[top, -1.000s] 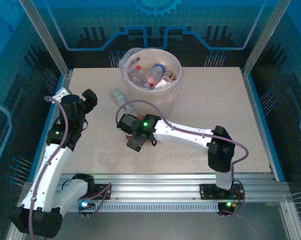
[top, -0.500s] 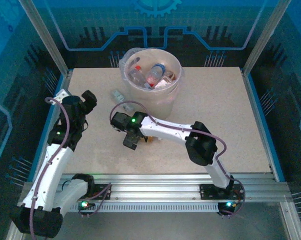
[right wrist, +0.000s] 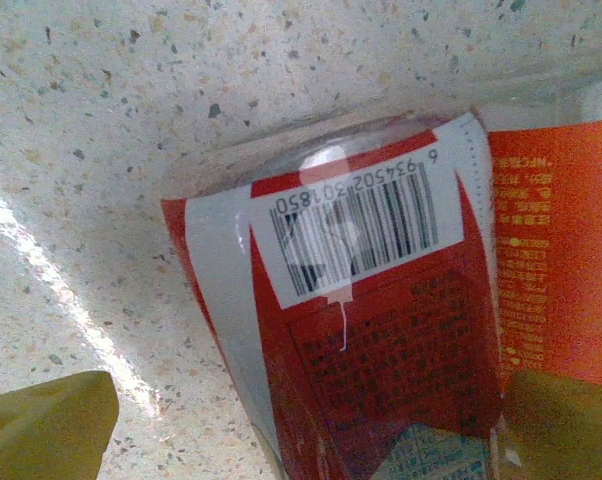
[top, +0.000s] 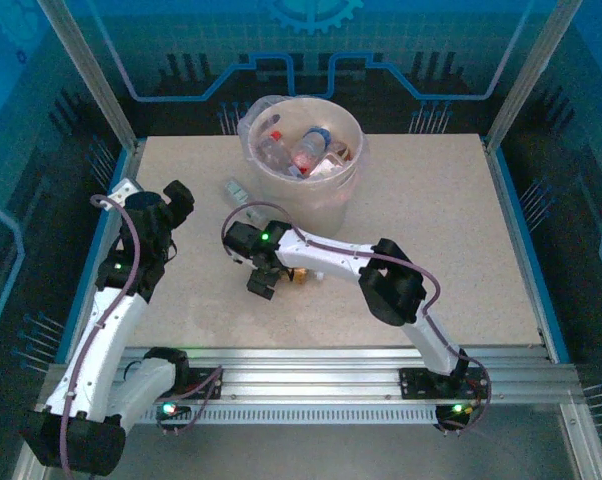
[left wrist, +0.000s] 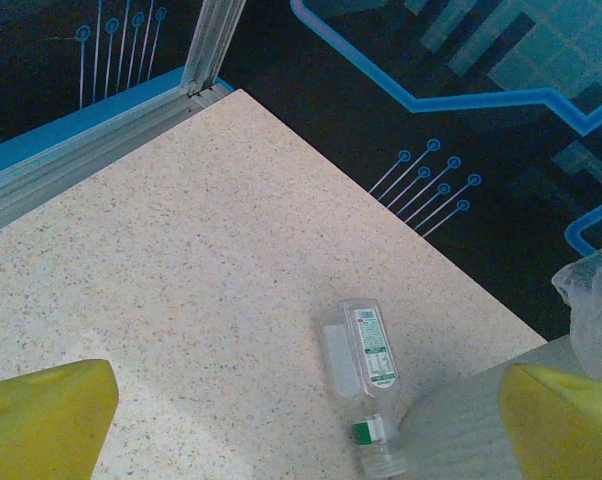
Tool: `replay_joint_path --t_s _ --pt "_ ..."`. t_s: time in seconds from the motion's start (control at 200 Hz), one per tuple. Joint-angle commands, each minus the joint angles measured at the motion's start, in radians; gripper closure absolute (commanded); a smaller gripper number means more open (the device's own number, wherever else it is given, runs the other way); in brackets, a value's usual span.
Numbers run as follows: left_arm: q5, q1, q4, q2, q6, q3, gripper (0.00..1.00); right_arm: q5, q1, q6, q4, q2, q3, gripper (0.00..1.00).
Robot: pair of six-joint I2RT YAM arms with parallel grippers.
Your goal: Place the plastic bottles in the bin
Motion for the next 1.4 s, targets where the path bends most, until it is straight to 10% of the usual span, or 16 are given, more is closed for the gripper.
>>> replay_joint_path --t_s 0.0,0.81,1.146,1.396 --pt "-0.017 0.011 0.025 0.002 -0.023 -0.011 0.01 -0.060 -0.001 -0.005 -0.016 0.026 0.021 0.00" --pt "-0.009 0.016 0.018 -0.002 -0.039 -0.011 0.01 -0.018 0.006 0.006 -0.087 0.104 0.045 0.00" --pt "-0.007 0.018 0.016 -0.004 -0.034 -0.011 0.01 -0.080 0.011 0.010 -0.085 0.037 0.046 0.39" --pt "-0.003 0.019 0.000 0.007 -0.022 -0.001 0.01 -0.113 0.013 0.032 -0.072 -0.168 0.088 0.51"
